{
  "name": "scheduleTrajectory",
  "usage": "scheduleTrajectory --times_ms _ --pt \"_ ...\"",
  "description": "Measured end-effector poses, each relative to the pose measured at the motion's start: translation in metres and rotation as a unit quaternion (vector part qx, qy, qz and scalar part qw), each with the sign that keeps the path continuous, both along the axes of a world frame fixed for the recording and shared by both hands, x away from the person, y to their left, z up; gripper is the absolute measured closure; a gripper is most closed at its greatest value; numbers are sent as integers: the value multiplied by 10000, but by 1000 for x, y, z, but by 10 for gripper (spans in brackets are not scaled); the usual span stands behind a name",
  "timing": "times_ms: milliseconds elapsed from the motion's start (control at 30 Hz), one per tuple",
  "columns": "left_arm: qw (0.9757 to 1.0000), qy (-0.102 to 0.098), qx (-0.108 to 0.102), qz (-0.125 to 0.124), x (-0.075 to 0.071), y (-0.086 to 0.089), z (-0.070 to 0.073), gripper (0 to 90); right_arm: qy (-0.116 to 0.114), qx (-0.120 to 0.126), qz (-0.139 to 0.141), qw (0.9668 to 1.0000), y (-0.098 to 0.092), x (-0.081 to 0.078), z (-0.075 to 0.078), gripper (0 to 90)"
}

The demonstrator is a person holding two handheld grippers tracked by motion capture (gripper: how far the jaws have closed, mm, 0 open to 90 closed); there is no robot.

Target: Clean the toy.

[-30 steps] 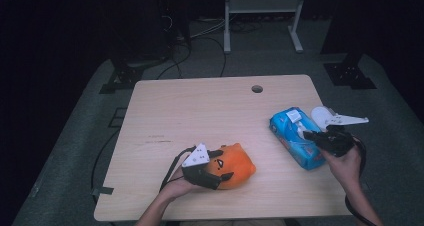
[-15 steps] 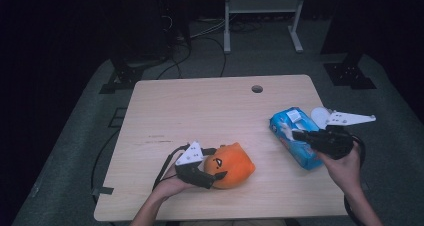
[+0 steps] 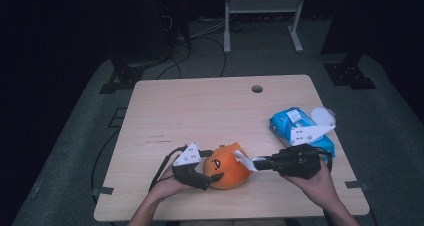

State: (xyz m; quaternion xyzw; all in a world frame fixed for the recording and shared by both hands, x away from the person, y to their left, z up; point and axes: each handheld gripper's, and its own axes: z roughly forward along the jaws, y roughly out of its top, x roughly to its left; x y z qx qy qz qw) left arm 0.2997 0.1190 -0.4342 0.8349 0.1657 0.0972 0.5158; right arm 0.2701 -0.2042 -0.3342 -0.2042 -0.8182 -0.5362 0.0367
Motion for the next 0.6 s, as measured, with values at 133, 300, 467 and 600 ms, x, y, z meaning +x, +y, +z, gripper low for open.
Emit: scheduleTrajectory --times_ms 133,300,467,600 --pt "10000 14 -7 -50 0 -2 -1 172 146 -225 -57 9996 10 18 -17 847" --pt "9999 -12 -7 -120 0 -3 -2 172 252 -548 -346 9976 18 44 -46 836" --pt "9999 -9 29 -140 0 -3 -4 172 215 -654 -666 9954 17 59 -67 803" --pt "9999 -20 86 -148 0 -2 -3 173 163 -753 -845 9934 14 60 -73 728"
